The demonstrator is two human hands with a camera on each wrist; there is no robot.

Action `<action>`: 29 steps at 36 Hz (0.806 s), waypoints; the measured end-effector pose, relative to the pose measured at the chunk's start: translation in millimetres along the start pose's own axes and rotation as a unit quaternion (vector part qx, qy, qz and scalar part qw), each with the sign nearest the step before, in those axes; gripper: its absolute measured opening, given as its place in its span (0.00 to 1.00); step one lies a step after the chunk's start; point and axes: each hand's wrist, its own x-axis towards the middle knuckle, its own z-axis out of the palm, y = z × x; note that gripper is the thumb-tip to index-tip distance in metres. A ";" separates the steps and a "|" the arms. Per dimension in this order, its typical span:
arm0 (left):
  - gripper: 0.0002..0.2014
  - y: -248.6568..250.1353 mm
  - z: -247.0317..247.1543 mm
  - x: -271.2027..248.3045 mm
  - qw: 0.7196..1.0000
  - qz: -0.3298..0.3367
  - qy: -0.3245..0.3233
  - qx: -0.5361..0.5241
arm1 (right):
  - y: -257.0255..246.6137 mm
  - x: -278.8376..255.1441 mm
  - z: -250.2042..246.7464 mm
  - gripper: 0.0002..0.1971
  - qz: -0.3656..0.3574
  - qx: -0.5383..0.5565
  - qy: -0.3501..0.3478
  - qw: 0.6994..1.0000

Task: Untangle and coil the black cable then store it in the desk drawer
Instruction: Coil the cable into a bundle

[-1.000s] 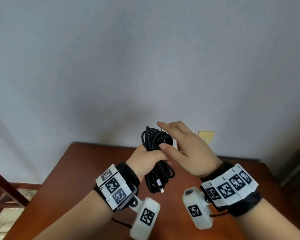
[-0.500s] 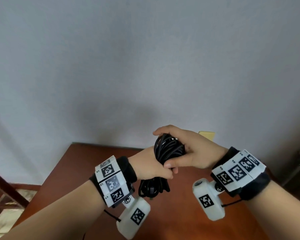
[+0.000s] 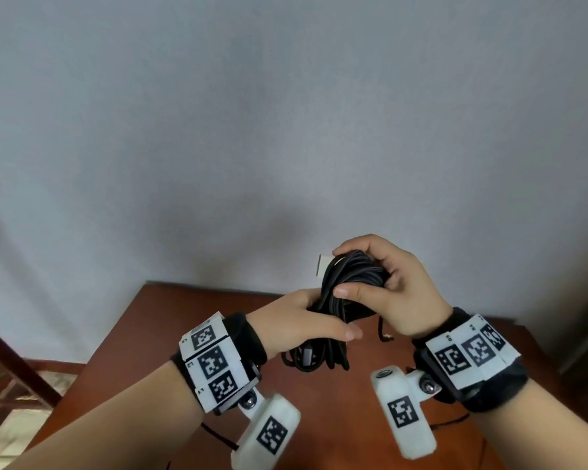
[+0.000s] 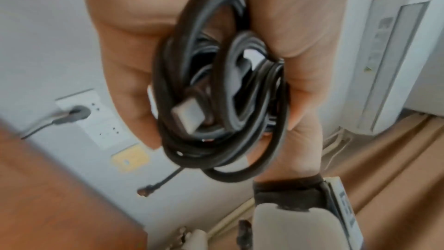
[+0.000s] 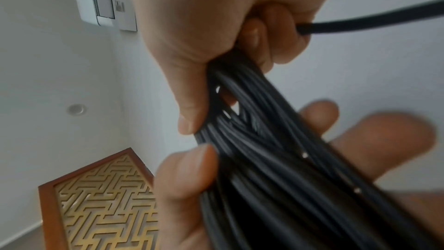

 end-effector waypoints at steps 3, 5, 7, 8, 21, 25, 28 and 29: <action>0.32 -6.3 7.0 0.6 0.995 -0.014 0.008 -0.094 | 0.3 0.2 4.0 0.17 -0.014 0.013 0.010 1.000; 0.28 -10.4 9.5 2.4 0.991 -0.018 0.001 -0.133 | -1.2 0.5 5.3 0.17 -0.018 0.027 0.016 0.999; 0.25 -14.8 10.0 3.8 0.989 -0.010 -0.011 -0.146 | -1.6 0.0 6.0 0.17 -0.020 0.016 0.010 1.000; 0.24 -16.6 10.6 4.1 0.990 -0.004 -0.012 -0.141 | -1.3 -0.5 6.4 0.18 -0.021 0.006 0.004 1.000; 0.03 -18.8 7.3 9.4 0.993 -0.016 0.112 -0.015 | 17.2 6.0 0.1 0.24 0.010 -0.120 -0.020 0.993; 0.03 -18.9 -13.3 5.5 0.990 -0.045 0.137 -0.002 | 15.1 9.1 -24.9 0.24 0.072 -0.155 -0.043 0.984; 0.07 -23.0 -26.0 5.1 0.987 -0.066 0.131 0.061 | 7.1 12.4 -41.3 0.07 0.047 -0.233 -0.080 0.968; 0.08 -24.5 -28.3 6.3 0.984 -0.066 0.124 0.108 | 5.1 13.9 -44.2 0.08 0.025 -0.266 -0.087 0.960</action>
